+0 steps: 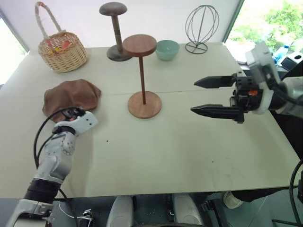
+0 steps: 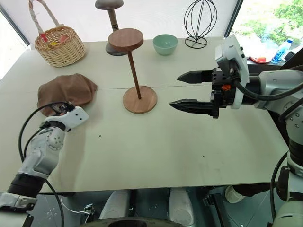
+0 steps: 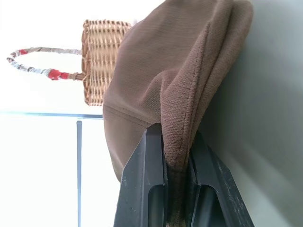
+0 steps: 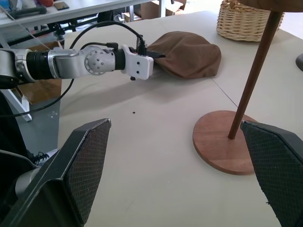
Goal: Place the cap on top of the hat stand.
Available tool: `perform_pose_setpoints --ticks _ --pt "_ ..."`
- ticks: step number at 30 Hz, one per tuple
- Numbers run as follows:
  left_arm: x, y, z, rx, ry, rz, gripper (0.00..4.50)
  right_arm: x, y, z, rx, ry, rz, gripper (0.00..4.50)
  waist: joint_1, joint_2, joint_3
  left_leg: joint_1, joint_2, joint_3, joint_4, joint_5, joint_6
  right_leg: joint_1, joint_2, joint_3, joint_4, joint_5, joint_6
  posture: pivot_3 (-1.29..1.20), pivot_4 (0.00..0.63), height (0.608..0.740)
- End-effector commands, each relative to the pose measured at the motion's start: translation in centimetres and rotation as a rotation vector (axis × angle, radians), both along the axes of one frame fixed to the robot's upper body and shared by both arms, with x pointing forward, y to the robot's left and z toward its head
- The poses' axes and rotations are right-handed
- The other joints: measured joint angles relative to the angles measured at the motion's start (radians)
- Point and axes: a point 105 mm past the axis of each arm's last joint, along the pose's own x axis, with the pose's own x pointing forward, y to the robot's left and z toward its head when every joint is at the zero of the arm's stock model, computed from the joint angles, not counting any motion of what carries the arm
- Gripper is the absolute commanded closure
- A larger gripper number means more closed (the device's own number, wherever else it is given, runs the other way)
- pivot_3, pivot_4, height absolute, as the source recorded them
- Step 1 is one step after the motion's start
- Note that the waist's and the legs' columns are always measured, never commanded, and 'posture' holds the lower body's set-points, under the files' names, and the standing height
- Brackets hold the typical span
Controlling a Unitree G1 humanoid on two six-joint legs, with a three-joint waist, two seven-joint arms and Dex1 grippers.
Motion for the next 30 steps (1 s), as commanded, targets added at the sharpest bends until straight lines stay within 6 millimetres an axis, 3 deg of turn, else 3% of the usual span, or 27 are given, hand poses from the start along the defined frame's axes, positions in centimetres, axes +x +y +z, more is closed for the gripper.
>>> perform_pose_setpoints --ticks 1,6,8,11,14,18,23,27,30 --pt "-0.1 1.0 2.0 0.022 -0.064 0.021 4.48 -0.1 -0.2 1.5 0.021 -0.054 -0.006 0.0 0.0 0.0 0.0 0.0 0.0 0.0 0.0 0.0 0.0 0.0 0.0 0.0 0.0 0.0 0.0 0.0 0.15 0.74" --pt "-0.3 1.4 6.2 0.044 -0.197 0.006 4.48 0.1 -0.3 1.6 0.007 -0.082 -0.016 0.0 0.0 -0.002 0.001 0.0 0.001 0.0 0.0 0.0 0.0 -0.001 0.001 0.0 0.0 0.0 0.0 0.0 0.15 0.74" --pt "-0.3 1.0 9.6 0.063 -0.287 -0.05 4.48 0.1 -0.7 1.8 0.006 -0.092 -0.023 0.0 0.001 -0.004 0.003 -0.001 0.001 0.0 0.0 0.0 0.0 -0.001 0.0 0.0 0.0 0.0 0.0 0.0 0.15 0.74" --pt "-0.6 0.3 12.8 0.089 -0.381 -0.106 4.48 0.3 -1.1 1.9 -0.002 -0.108 -0.04 0.0 0.006 -0.007 0.004 -0.002 0.001 0.0 0.0 0.0 0.0 -0.002 0.0 0.0 0.0 0.0 0.0 0.0 0.15 0.74" --pt "-1.2 -2.4 18.0 0.078 -0.543 -0.245 4.48 0.7 -1.5 1.9 -0.01 -0.127 -0.057 0.0 0.013 -0.008 0.005 -0.004 0.0 0.0 0.001 0.0 0.0 -0.002 0.0 0.0 -0.002 0.0 0.0 0.0 0.15 0.74" --pt "-2.2 -5.7 21.8 0.074 -0.664 -0.412 4.48 0.8 -1.6 1.8 -0.012 -0.132 -0.053 0.0 0.022 -0.008 0.005 -0.006 0.0 0.001 0.001 0.0 0.0 -0.003 0.0 0.0 -0.002 0.0 0.0 0.0 0.15 0.74" --pt "-3.5 -9.5 24.4 0.057 -0.733 -0.62 4.48 0.9 -1.9 1.8 -0.014 -0.138 -0.052 0.0 0.022 -0.008 0.005 -0.006 0.001 0.001 0.0 0.0 0.0 -0.005 0.001 0.0 -0.001 0.001 0.001 0.0 0.15 0.74" --pt "-4.9 -12.3 25.0 0.054 -0.764 -0.768 4.48 1.2 -2.4 2.4 -0.015 -0.158 -0.069 0.0 0.022 -0.008 0.005 -0.006 0.001 0.001 0.001 0.0 0.0 -0.004 0.001 0.0 -0.001 0.001 0.001 0.0 0.15 0.74" --pt "-5.9 -14.1 24.5 0.092 -0.758 -0.873 4.48 1.7 -2.9 3.0 -0.004 -0.174 -0.091 0.0 0.023 -0.008 0.005 -0.007 0.001 0.001 0.001 0.0 0.0 -0.004 0.001 0.0 -0.001 0.001 0.001 0.0 0.15 0.74"
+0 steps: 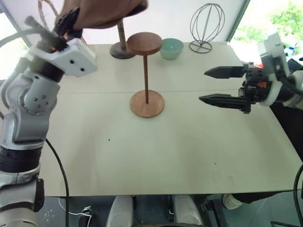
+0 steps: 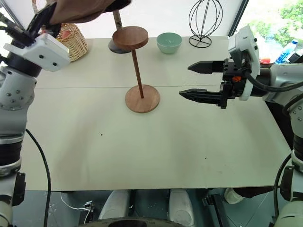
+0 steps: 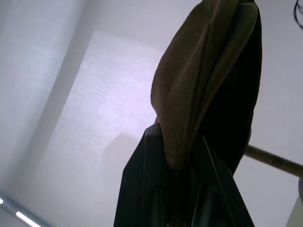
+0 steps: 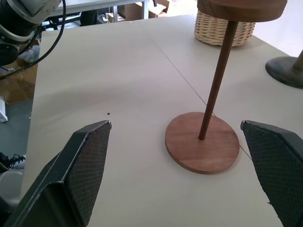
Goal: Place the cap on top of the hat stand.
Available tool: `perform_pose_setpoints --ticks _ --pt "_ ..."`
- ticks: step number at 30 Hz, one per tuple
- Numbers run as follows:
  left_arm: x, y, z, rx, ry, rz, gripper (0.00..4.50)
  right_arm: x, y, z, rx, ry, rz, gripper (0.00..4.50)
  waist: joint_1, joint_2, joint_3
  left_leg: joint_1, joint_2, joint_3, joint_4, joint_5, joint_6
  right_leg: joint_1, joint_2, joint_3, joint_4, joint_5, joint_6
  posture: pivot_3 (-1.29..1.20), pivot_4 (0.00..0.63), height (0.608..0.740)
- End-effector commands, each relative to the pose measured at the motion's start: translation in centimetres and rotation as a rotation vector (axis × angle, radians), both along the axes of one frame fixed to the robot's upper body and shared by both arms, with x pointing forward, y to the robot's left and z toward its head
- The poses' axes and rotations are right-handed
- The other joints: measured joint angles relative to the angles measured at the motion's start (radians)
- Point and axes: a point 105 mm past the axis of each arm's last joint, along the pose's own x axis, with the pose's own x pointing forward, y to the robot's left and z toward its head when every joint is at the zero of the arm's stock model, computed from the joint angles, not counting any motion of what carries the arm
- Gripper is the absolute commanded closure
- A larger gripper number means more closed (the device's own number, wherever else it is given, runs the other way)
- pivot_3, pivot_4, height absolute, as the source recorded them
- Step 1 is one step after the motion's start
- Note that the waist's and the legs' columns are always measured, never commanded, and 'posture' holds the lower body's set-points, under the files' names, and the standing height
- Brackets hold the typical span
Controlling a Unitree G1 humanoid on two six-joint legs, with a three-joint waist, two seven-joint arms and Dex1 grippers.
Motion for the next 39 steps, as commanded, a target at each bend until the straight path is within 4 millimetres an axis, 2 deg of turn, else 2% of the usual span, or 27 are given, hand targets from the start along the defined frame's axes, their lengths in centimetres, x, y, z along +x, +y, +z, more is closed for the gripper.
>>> perform_pose_setpoints --ticks 1,6,15,23,29,33,38,39 --pt "-2.1 -2.2 0.7 0.079 -0.079 -0.102 4.48 0.0 -0.7 2.0 -0.001 -0.09 -0.025 0.0 0.0 0.0 0.0 0.0 0.0 0.0 0.0 0.0 0.0 0.0 0.0 0.0 0.0 0.0 0.0 0.0 0.15 0.74" --pt "-2.8 -3.4 -1.0 0.14 -0.086 -0.168 4.48 0.2 -0.8 2.0 0.0 -0.096 -0.032 0.0 -0.001 0.0 0.0 0.001 0.0 0.0 0.0 0.0 0.0 0.0 0.0 0.0 0.0 0.0 0.0 0.0 0.15 0.74" --pt "-2.2 -3.2 -4.1 0.219 -0.039 -0.148 4.48 0.1 -1.1 3.8 0.057 -0.133 -0.059 0.0 0.0 0.0 0.0 0.001 0.0 0.0 0.001 0.0 0.0 0.0 0.0 0.0 0.001 0.0 0.0 0.0 0.15 0.74" --pt "-1.3 -3.5 -7.7 0.275 0.046 -0.153 4.48 -0.1 -1.2 4.0 0.056 -0.145 -0.074 0.0 0.001 0.0 0.0 0.001 0.0 0.001 0.001 0.0 0.0 0.001 0.0 0.001 0.0 0.0 0.0 0.0 0.15 0.74" --pt "-0.5 -3.9 -9.5 0.291 0.076 -0.147 4.48 -0.2 -1.1 4.4 0.057 -0.151 -0.075 0.0 0.001 0.0 0.0 0.001 0.0 0.0 0.001 0.0 0.0 0.001 0.0 0.001 0.001 0.0 0.0 0.0 0.15 0.74" --pt "-0.5 -3.7 -9.6 0.266 0.089 -0.145 2.75 -0.3 -1.0 4.3 0.059 -0.151 -0.071 0.0 0.0 0.001 0.0 0.001 0.0 0.0 0.001 0.0 0.0 0.001 0.0 0.001 0.001 0.0 0.0 0.0 0.15 0.74" --pt "-0.8 -3.4 -9.7 0.25 0.101 -0.137 0.09 -0.1 -0.8 4.0 0.063 -0.143 -0.067 0.0 0.001 0.001 0.0 0.001 0.0 0.0 0.001 0.0 0.0 0.001 0.0 0.001 0.001 0.0 0.0 0.0 0.15 0.74" --pt "-1.0 -3.2 -9.6 0.243 0.102 -0.136 0.03 0.0 -0.8 3.9 0.064 -0.14 -0.061 0.0 0.001 0.001 0.0 0.001 0.0 0.0 0.001 0.0 0.0 0.001 0.0 0.001 0.001 0.0 0.0 0.0 0.15 0.74"
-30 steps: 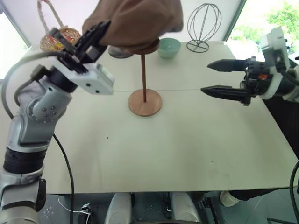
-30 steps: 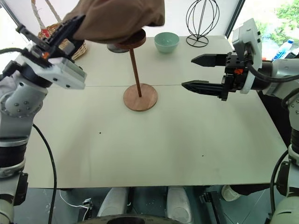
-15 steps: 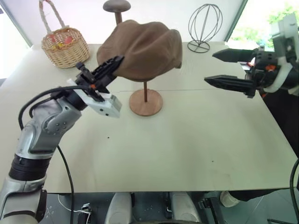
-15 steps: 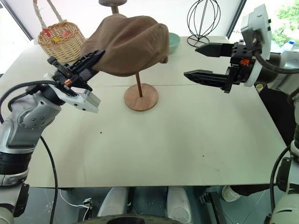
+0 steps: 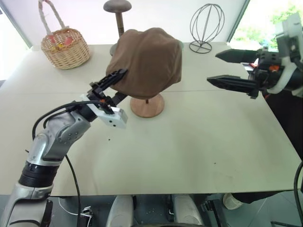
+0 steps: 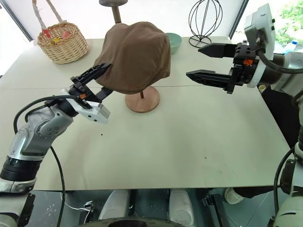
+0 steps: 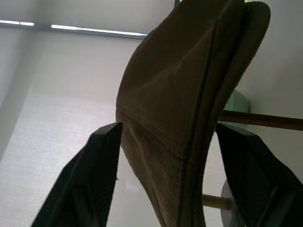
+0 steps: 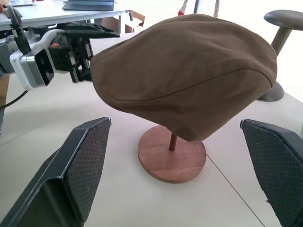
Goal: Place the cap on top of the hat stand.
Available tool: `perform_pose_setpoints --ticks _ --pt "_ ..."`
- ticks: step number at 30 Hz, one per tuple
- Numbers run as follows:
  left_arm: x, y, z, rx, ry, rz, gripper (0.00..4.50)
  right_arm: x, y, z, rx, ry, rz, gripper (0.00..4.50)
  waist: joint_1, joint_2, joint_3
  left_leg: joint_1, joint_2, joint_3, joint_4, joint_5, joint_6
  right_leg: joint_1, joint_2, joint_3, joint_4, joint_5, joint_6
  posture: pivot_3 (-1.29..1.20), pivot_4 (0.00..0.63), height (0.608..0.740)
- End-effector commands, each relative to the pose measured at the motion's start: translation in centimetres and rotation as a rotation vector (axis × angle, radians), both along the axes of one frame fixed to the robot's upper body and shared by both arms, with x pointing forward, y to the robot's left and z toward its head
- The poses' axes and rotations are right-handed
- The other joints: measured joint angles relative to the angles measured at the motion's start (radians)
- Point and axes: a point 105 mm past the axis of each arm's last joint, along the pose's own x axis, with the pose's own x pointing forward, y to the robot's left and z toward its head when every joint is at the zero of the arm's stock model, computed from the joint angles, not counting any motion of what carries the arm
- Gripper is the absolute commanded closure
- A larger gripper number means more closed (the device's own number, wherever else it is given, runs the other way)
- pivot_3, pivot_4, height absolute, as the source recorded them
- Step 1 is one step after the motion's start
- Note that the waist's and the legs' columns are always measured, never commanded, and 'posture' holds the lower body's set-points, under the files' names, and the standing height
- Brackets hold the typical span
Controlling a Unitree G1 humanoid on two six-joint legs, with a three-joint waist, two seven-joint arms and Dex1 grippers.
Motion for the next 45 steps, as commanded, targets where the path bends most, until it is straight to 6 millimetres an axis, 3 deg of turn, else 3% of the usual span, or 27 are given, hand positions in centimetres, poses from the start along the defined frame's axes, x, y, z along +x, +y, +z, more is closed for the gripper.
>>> perform_pose_setpoints --ticks 1,9,15,21,24,27,30,32,34,39,45 --pt "-1.0 0.5 1.2 -0.027 -0.028 -0.003 0.03 -0.8 0.1 1.5 0.006 -0.066 0.019 0.0 0.0 0.0 0.0 0.0 0.0 0.0 0.0 0.0 0.0 0.0 0.0 0.0 0.0 0.0 0.0 0.0 0.15 0.74" --pt "-3.4 3.4 1.5 -0.112 0.095 -0.019 0.03 0.1 0.2 0.9 -0.006 -0.042 0.039 0.0 -0.003 0.001 0.0 0.001 0.001 0.0 -0.001 0.0 0.0 0.0 0.0 0.0 0.0 0.0 0.0 0.0 0.15 0.74" --pt "-4.0 5.5 1.7 -0.132 0.192 -0.019 0.03 0.3 0.4 1.0 -0.011 -0.034 0.067 0.0 -0.001 0.001 0.0 0.002 0.001 0.001 -0.001 0.0 0.0 0.0 0.0 0.0 0.0 0.0 -0.001 0.0 0.15 0.74" --pt "-2.7 10.2 0.4 -0.26 0.619 0.11 0.03 -0.1 0.7 0.8 -0.056 -0.039 0.117 0.0 -0.008 0.003 0.002 0.002 0.001 0.001 -0.001 0.0 0.0 0.0 0.0 0.0 0.0 -0.002 -0.003 0.0 0.15 0.74" --pt "-1.7 13.8 0.5 -0.47 0.814 0.185 0.03 -0.4 1.3 1.0 -0.066 -0.085 0.125 0.0 -0.012 0.003 0.002 0.002 0.002 0.001 -0.002 0.0 0.0 -0.001 0.001 0.0 0.0 -0.002 -0.003 0.0 0.15 0.74" --pt "-1.6 16.1 1.2 -0.71 1.018 0.167 0.03 -0.8 2.4 0.4 -0.124 -0.153 0.134 0.0 -0.023 0.003 0.002 0.002 0.004 0.001 -0.002 0.0 0.0 -0.001 0.003 0.0 0.0 -0.001 -0.002 0.0 0.15 0.74" --pt "-3.0 15.8 3.8 -0.868 1.218 -0.014 0.03 -1.4 3.9 -0.8 -0.186 -0.222 0.15 0.0 -0.027 0.0 0.004 0.001 0.005 0.001 -0.002 0.0 0.0 -0.002 0.004 0.0 0.0 -0.001 -0.001 0.0 0.15 0.74" --pt "-4.6 15.0 6.0 -0.898 1.326 -0.147 0.03 -1.3 4.9 -1.9 -0.242 -0.29 0.136 0.0 -0.031 -0.003 0.005 0.0 0.005 0.001 -0.002 0.0 0.0 -0.002 0.005 0.0 0.0 -0.001 -0.001 0.0 0.15 0.74" --pt "-5.9 14.1 7.0 -0.86 1.408 -0.208 0.03 -1.0 5.5 -2.8 -0.298 -0.367 0.121 0.0 -0.033 -0.003 0.005 -0.001 0.005 0.001 -0.002 0.0 0.0 -0.004 0.005 0.001 0.0 0.0 -0.001 0.0 0.15 0.74" --pt "-8.4 12.7 5.9 -0.691 1.578 -0.211 0.03 0.3 7.0 -4.6 -0.353 -0.582 0.048 0.0 -0.032 -0.001 0.005 0.0 0.005 0.005 -0.003 0.0 0.0 -0.008 0.005 0.005 0.003 -0.001 -0.001 0.0 0.15 0.74" --pt "-9.1 11.8 6.3 -0.593 1.605 -0.222 0.03 1.0 8.7 -5.5 -0.39 -0.959 0.003 0.0 -0.031 -0.003 0.005 -0.004 0.008 0.005 -0.001 0.0 -0.001 -0.013 0.01 0.009 0.003 0.0 -0.008 0.0 0.15 0.74"
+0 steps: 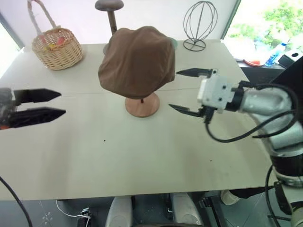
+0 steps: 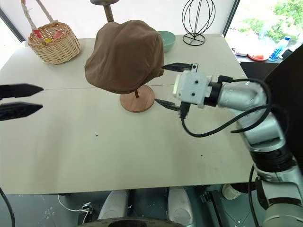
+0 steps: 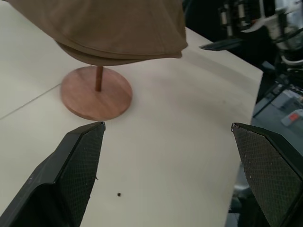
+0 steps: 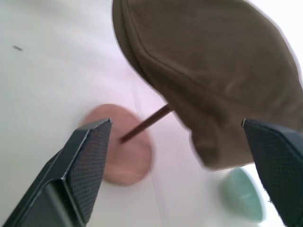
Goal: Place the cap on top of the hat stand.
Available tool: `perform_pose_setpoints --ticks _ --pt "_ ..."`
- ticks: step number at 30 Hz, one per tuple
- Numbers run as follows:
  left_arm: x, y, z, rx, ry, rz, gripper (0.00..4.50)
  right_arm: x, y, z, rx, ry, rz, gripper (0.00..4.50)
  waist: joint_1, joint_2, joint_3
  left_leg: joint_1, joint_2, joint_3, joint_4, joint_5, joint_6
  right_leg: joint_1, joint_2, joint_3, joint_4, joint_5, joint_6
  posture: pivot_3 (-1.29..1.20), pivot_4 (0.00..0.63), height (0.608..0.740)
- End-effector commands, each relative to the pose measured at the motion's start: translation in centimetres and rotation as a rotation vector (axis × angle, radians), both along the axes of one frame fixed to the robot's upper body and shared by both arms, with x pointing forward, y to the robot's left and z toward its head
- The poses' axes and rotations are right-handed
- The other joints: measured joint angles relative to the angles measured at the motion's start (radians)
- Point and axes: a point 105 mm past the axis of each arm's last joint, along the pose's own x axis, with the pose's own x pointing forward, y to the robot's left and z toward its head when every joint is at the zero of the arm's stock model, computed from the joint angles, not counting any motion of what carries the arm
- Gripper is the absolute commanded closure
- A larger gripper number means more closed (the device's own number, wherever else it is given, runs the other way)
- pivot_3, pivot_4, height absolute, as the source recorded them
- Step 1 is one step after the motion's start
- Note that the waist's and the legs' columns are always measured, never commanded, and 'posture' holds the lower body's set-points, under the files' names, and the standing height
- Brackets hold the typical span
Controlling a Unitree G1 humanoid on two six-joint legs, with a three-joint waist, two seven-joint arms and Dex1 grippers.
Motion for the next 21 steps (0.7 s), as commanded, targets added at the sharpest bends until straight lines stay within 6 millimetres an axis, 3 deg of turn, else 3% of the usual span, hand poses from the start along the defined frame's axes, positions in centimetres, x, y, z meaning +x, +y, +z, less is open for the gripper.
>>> perform_pose_setpoints --ticks 1,6,14,21 --pt "-0.6 -0.6 2.2 0.045 -0.085 -0.037 0.03 -0.6 1.3 0.6 -0.015 -0.262 0.052 0.0 -0.001 0.0 0.0 0.0 0.0 0.001 0.0 0.0 0.0 -0.001 0.0 0.001 0.0 0.0 0.0 0.0 0.15 0.74" --pt "0.1 -0.7 2.8 0.07 -0.107 -0.034 0.03 -1.3 3.2 -0.5 -0.046 -0.486 0.121 0.0 -0.002 -0.001 0.0 0.0 0.001 0.002 0.0 0.0 0.0 -0.001 0.004 0.007 0.0 0.001 0.0 0.0 0.15 0.74" --pt "0.6 -1.3 3.0 0.078 -0.111 -0.068 0.03 0.8 5.2 -1.5 -0.045 -0.608 0.088 0.0 -0.006 -0.001 0.0 0.0 0.002 0.002 0.001 0.0 0.0 -0.002 0.006 0.008 0.001 0.001 -0.001 0.0 0.15 0.74" --pt "0.8 -1.5 3.0 0.082 -0.118 -0.071 0.03 1.3 7.0 -0.7 0.004 -0.728 0.074 0.0 -0.013 -0.002 0.0 0.0 0.003 0.002 0.0 0.0 0.0 -0.003 0.007 0.009 0.003 0.003 0.001 0.0 0.15 0.74"
